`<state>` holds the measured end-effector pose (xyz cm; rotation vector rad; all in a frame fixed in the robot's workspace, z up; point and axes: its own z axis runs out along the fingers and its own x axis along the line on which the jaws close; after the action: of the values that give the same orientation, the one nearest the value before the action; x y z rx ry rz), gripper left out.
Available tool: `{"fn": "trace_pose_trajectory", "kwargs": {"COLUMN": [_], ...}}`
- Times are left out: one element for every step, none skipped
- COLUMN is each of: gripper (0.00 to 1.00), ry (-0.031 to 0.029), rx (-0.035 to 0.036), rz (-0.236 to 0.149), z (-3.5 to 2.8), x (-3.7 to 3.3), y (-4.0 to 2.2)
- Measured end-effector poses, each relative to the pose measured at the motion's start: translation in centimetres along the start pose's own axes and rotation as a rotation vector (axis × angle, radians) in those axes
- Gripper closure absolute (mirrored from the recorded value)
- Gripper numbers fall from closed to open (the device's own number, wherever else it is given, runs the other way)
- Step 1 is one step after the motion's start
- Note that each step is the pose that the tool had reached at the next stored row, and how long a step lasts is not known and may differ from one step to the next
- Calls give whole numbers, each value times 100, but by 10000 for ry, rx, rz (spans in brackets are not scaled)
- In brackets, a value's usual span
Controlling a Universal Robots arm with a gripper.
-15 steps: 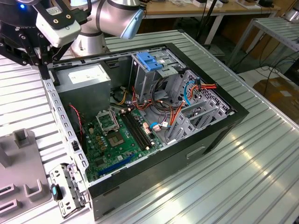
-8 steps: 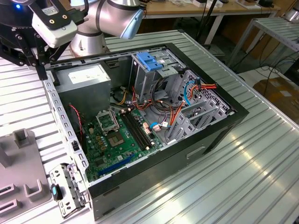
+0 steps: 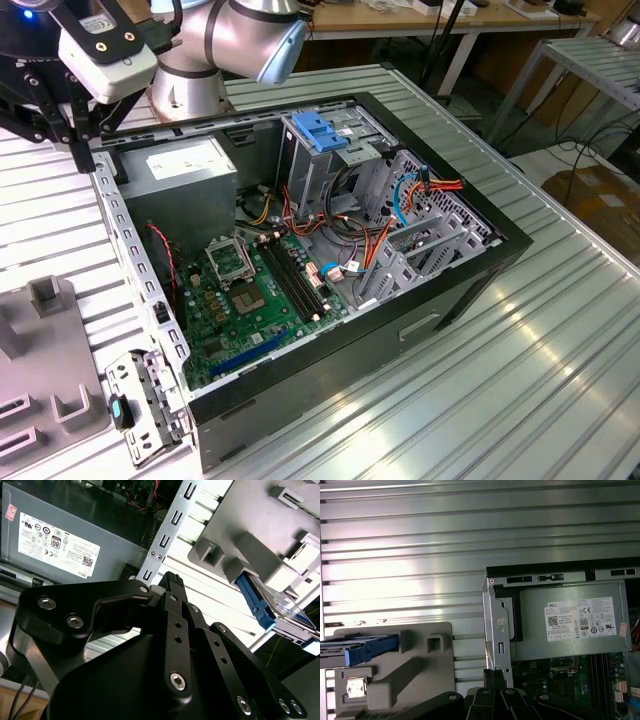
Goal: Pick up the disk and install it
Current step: 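Reach for the disk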
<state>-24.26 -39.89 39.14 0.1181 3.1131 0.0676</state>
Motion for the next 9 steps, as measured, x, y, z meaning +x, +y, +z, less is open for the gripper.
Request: {"fn": "trace_pose_trajectory", "kwargs": {"gripper": [89, 89, 89, 89, 89, 89, 89, 89, 89], "ry": [0, 0, 0, 0, 0, 0, 0, 0, 0], "rx": [0, 0, 0, 0, -1, 0, 0, 0, 0], "rz": [0, 0, 0, 0, 0, 0, 0, 0, 0], "z": [0, 0, 0, -1, 0, -1, -1, -1, -1], "x": [5, 12, 17, 23, 28, 36, 50, 67, 82], "y": [0, -1, -1, -2, -2, -3, -4, -5, -6]}}
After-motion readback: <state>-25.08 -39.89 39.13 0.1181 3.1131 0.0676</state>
